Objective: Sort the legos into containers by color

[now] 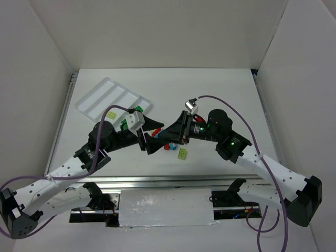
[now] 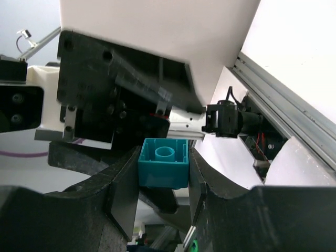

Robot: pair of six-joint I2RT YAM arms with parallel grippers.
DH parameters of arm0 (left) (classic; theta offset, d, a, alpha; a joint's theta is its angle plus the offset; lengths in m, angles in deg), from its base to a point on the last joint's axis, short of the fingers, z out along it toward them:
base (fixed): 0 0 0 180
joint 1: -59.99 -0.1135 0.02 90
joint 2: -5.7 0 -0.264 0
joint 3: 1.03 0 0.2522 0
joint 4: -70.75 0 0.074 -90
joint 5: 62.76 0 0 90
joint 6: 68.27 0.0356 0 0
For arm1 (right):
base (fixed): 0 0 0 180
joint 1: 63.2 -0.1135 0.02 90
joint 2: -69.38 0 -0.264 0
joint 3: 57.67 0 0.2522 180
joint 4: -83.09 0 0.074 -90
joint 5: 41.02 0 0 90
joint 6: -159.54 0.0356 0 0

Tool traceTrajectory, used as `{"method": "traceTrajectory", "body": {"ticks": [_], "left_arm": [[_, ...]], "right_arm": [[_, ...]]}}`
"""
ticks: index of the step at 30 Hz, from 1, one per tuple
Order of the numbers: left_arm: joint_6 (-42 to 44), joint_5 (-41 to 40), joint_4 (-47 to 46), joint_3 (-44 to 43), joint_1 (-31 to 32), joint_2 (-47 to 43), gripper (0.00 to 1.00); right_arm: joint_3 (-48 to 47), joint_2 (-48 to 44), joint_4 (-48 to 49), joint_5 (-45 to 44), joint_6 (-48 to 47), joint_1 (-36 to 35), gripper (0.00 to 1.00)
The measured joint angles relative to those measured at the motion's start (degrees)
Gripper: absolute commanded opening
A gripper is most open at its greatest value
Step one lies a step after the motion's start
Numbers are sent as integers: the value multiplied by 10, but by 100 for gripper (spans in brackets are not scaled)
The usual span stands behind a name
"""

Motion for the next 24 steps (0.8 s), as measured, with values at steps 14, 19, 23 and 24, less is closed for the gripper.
{"method": "traceTrajectory", "body": {"ticks": [14, 19, 23, 24], "left_arm": [[15, 30, 14, 0, 1, -13, 0], [13, 25, 17, -3, 1, -9, 0], [10, -8, 32, -3, 0, -8, 0], [10, -23, 35, -3, 0, -8, 0]], "right_arm": [[0, 0, 1, -4, 15, 1, 1], [0, -1, 1, 2, 16, 7, 94], [0, -15, 8, 2, 4, 16, 100], [0, -23, 8, 2, 3, 23, 100]]}}
